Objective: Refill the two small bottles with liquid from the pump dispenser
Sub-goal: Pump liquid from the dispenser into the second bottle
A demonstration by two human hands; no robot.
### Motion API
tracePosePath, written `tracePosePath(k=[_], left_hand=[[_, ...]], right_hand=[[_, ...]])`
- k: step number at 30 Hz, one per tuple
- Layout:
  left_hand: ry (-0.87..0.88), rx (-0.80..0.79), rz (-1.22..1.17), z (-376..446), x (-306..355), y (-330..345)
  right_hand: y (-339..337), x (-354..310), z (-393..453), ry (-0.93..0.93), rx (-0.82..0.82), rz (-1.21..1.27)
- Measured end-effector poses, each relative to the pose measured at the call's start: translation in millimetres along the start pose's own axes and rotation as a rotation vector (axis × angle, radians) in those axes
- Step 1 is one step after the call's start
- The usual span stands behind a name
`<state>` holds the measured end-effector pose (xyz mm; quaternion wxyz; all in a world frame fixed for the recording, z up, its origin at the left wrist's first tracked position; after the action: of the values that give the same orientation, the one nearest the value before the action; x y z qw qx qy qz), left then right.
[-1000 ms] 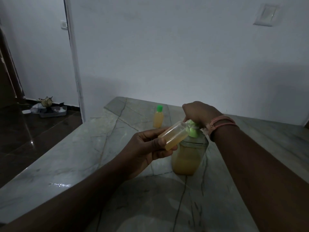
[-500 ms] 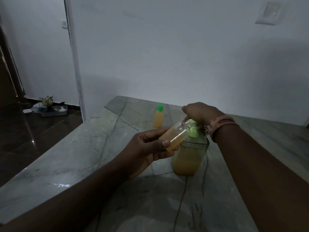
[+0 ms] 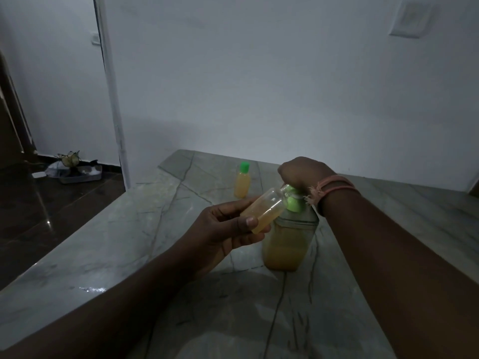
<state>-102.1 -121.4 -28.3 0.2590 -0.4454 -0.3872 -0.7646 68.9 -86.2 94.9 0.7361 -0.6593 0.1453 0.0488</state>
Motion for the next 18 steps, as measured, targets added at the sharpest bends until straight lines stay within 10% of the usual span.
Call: tracePosePath(k=[18], left_hand=[[0.000,-0.014,-0.045,-2.0,2.5,3.3]], right_hand=[[-2.0,1.6,-0.1,-0.046,-0.004,0.016]])
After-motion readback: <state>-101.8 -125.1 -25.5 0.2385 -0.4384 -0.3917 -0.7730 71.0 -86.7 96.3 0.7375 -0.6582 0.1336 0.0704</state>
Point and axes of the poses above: each hand's wrist, its own z-axis towards the middle knuckle, its own y-axis out of the palm, x = y × z, the point moved 1 cm from there along z, towards the middle knuckle, and after that the axes turned 5 degrees about x, right-handed, at the moved point
